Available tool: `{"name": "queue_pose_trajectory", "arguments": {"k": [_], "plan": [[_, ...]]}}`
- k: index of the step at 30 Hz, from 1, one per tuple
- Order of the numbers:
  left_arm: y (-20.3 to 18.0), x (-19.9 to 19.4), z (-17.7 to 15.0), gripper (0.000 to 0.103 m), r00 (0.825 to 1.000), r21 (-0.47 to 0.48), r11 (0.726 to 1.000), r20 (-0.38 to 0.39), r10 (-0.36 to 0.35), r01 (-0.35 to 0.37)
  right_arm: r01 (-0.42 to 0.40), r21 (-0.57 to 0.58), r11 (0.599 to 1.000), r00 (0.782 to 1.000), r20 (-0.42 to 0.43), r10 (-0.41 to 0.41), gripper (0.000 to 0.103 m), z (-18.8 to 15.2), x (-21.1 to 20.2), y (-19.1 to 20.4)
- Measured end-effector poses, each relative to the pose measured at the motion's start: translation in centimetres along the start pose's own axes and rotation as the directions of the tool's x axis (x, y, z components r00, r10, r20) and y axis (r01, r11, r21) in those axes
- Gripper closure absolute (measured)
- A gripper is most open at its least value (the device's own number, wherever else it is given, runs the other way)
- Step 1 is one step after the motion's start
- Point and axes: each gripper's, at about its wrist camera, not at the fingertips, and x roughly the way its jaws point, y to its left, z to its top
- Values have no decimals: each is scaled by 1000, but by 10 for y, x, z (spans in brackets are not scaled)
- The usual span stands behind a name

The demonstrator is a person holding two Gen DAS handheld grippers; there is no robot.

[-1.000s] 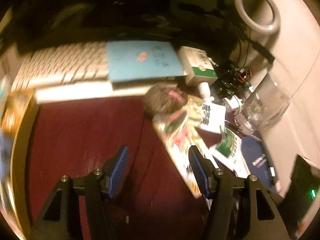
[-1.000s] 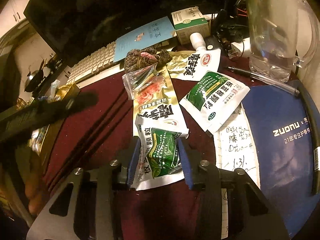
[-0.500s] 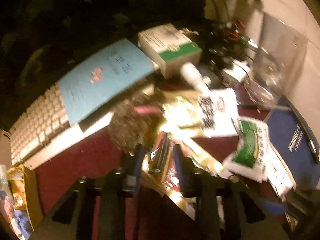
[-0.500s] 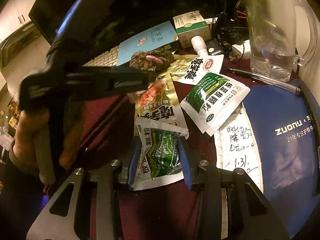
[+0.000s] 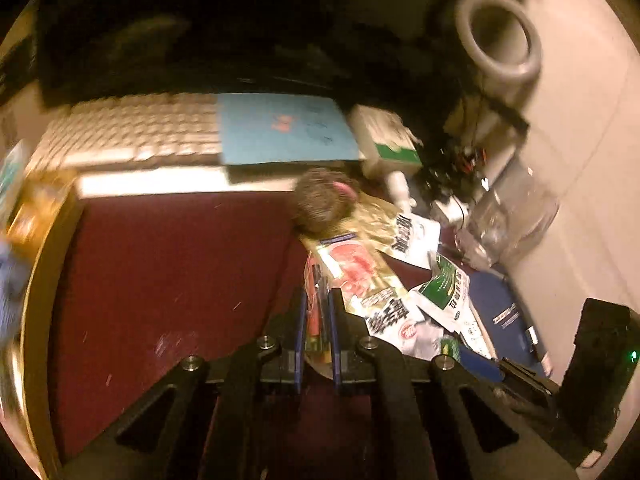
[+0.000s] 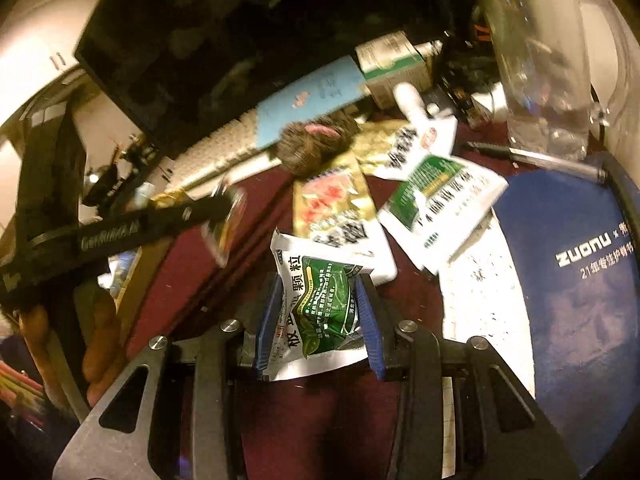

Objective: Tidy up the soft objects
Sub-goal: 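Carry the snack packet and green sachet into the tray and release them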

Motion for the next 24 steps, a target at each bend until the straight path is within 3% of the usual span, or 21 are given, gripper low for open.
{"name": "queue_pose_trajectory", "arguments": {"k": [8, 13, 17, 24], "plan": [[53, -62, -25, 95, 996, -195, 981, 87, 22, -4, -148, -58, 987, 989, -24, 147, 66, 1, 6, 44], [79, -90, -27, 95, 989, -246, 968, 115, 90, -60, -260, -107, 960, 963, -96, 251, 66, 1, 26, 87], [98, -108, -30, 95, 985, -283, 957, 139, 103, -60, -349, -134, 928, 930, -172, 325, 66, 3, 49, 124], [122, -134, -43, 95, 975, -327, 942, 173, 138, -76, -396, -195, 897, 906, -242, 347, 65, 0, 73, 170]]}}
